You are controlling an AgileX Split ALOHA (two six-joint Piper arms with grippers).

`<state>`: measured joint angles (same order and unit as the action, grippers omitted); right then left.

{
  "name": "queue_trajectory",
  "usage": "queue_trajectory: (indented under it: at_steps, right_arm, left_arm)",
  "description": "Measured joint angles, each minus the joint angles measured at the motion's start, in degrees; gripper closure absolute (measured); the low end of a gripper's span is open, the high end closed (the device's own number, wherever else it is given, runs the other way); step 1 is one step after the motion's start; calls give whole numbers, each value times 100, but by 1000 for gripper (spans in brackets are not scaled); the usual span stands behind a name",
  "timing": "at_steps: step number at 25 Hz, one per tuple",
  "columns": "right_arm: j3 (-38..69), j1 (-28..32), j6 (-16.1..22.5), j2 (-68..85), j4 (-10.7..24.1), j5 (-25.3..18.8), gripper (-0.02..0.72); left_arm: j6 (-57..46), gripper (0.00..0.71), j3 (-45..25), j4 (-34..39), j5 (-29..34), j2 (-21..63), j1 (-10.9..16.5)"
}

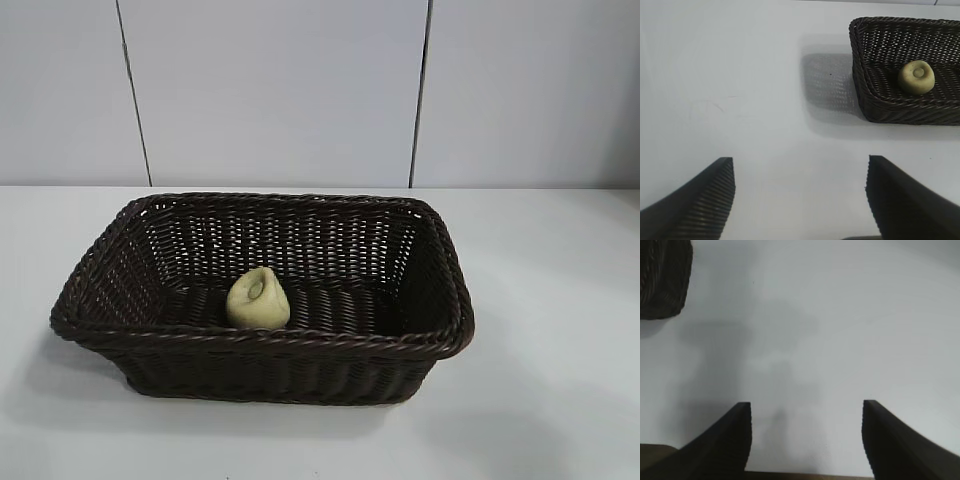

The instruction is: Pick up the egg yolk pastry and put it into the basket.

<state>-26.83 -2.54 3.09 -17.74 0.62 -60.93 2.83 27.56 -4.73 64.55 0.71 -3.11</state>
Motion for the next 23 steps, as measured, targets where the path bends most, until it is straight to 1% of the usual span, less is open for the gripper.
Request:
queue_trajectory:
  at_steps: [9, 23]
  right_arm:
    - [0, 0, -11, 1770, 0, -76, 239]
    - [0, 0, -16, 1873, -17, -103, 239]
  left_arm:
    - [0, 175, 0, 0, 0, 0, 0]
    - [0, 175, 0, 0, 0, 0, 0]
